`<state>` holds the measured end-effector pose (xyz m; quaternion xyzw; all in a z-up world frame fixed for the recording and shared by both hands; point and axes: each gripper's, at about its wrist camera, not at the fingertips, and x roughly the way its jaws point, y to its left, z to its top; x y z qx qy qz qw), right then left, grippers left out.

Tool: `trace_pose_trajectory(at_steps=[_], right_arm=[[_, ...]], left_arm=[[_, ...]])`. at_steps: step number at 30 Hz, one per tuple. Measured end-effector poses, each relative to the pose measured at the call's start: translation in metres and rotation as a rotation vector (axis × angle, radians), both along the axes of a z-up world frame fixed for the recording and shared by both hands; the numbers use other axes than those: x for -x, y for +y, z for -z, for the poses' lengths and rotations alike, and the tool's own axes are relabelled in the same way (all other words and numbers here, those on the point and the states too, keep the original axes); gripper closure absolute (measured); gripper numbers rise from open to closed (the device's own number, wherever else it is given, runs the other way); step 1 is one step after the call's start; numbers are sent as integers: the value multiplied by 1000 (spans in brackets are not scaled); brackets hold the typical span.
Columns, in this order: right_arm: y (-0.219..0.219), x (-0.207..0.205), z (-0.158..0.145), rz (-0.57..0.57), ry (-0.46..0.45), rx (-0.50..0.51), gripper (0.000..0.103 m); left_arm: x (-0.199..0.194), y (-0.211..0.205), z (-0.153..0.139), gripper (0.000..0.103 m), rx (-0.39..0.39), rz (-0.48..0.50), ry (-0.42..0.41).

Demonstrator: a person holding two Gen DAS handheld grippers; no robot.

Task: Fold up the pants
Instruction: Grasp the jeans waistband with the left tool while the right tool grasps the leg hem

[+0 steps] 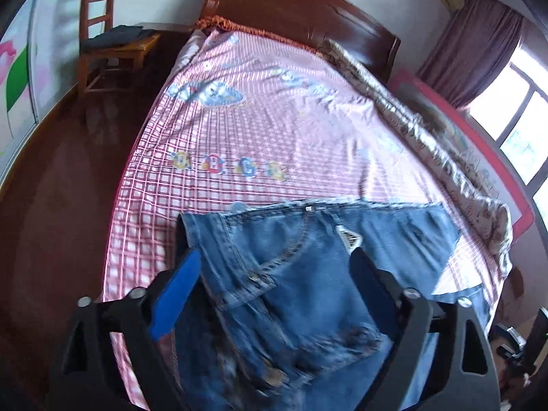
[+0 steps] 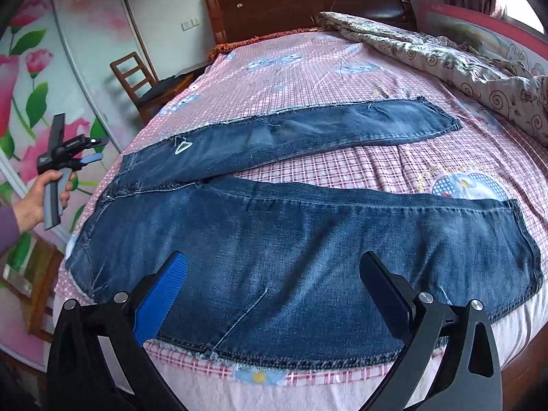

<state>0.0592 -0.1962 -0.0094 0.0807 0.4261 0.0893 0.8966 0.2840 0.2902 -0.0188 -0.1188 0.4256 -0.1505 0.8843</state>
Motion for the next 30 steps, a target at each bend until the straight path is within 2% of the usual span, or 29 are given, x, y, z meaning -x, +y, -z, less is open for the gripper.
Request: trace_pose_trajectory(at_steps=[3,7,9,12,13,17,19,20,21,26,30], right_arm=[[2,-12,2,-1,31,-16,3],[6,-25,6,-9,64,-18,3],[9,-29,9,-19,74,-14,3],[10,-33,13,-29,92,-6,3],[9,-33,15,-27,95,-8,3],[2,-39,23,-12,120,-27,3],[-5,-42,26,-4,122,-36,3],[-10,-43,26,3,119,-39,3],[-14,-45,25,8,116,-44,3],[-75,-72,15,100,113,-58,3],[-169,-129,-2,234,112,-161,3]], left_arm=[[-29,6,21,21,-77,4,10],[-56,20,43,21,-76,-31,30],[-66,23,53,21,-101,-38,37],[-75,24,64,22,-75,-19,42],[-74,23,65,33,-67,-7,31],[-64,18,62,58,-88,8,-2],[-59,24,60,77,-69,-15,-8],[-54,27,59,79,-52,-30,-6],[-51,28,59,91,-46,-37,-7],[-43,12,61,94,-144,-111,-11],[-46,7,69,92,-189,-158,-2]])
